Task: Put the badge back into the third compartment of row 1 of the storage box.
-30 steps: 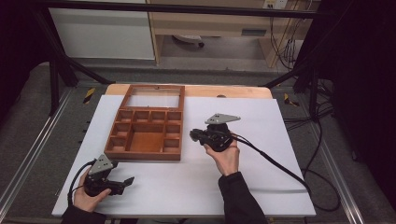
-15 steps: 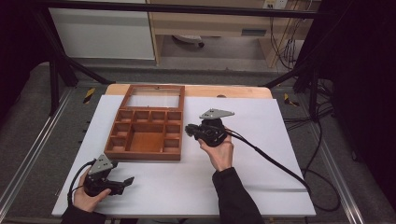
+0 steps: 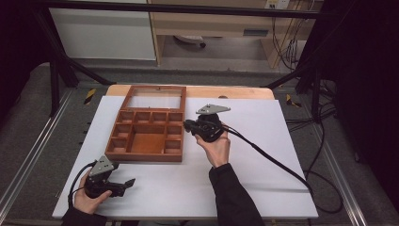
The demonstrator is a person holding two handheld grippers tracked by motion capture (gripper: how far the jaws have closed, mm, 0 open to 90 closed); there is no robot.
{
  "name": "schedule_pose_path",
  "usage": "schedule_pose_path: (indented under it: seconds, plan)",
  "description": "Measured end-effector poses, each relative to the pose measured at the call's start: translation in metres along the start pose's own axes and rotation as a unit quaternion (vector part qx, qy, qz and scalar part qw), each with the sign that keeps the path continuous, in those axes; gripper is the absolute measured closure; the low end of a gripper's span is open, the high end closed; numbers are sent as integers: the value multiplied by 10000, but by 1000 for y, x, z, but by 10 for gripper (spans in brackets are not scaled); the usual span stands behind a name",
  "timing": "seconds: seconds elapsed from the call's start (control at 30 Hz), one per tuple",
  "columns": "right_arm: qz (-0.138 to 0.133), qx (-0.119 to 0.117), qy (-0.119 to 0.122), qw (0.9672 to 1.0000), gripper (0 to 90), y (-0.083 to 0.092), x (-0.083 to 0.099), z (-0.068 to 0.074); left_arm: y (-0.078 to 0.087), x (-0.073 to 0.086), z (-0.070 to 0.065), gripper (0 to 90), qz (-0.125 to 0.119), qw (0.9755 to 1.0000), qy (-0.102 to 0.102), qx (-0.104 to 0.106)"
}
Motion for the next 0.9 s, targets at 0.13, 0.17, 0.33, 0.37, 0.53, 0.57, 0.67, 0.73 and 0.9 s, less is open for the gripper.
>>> schedule_pose_path:
  seconds: [0.13, 0.17, 0.33, 0.37, 0.53, 0.57, 0.67, 0.73, 0.9]
  plan:
    - [12, 29, 22, 10000, 839, -4, -4, -1, 0, 0, 0, 90, 1, 10000, 4, 0]
    - [17, 23, 11, 10000, 839, -5, -5, -1, 0, 0, 0, 90, -1, 10000, 7, 0]
    - [9, 43, 19, 10000, 840, -11, -9, -2, 0, 0, 1, 90, -5, 10000, 10, 1]
    - [18, 51, 42, 10000, 840, -12, -10, -3, 0, 0, 1, 90, -4, 10000, 10, 3]
    - [18, 66, 33, 10000, 839, -19, -15, -3, 0, 0, 0, 90, -1, 10000, 5, 7]
    - [24, 65, 35, 10000, 839, -20, -16, -3, 0, 0, 0, 90, -2, 10000, -1, 5]
    - [3, 64, 39, 10000, 839, -24, -18, -3, 0, 0, 0, 90, -5, 10000, 3, 6]
    - [19, 79, 50, 10000, 839, -27, -19, -4, 0, 0, 0, 90, -3, 10000, 3, 7]
    - [35, 67, 65, 9999, 840, -35, -23, -3, 0, 0, 1, 90, -4, 10000, 4, 8]
Point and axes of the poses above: each handheld gripper's, and its own axes: y roughly backward along the jaws, x roughly out of its underside, z roughly to its left, the point moved 3 cm from there along -y, roughly forward along the jaws, and after that the axes turned 14 degrees about y, right-handed, at the moved point
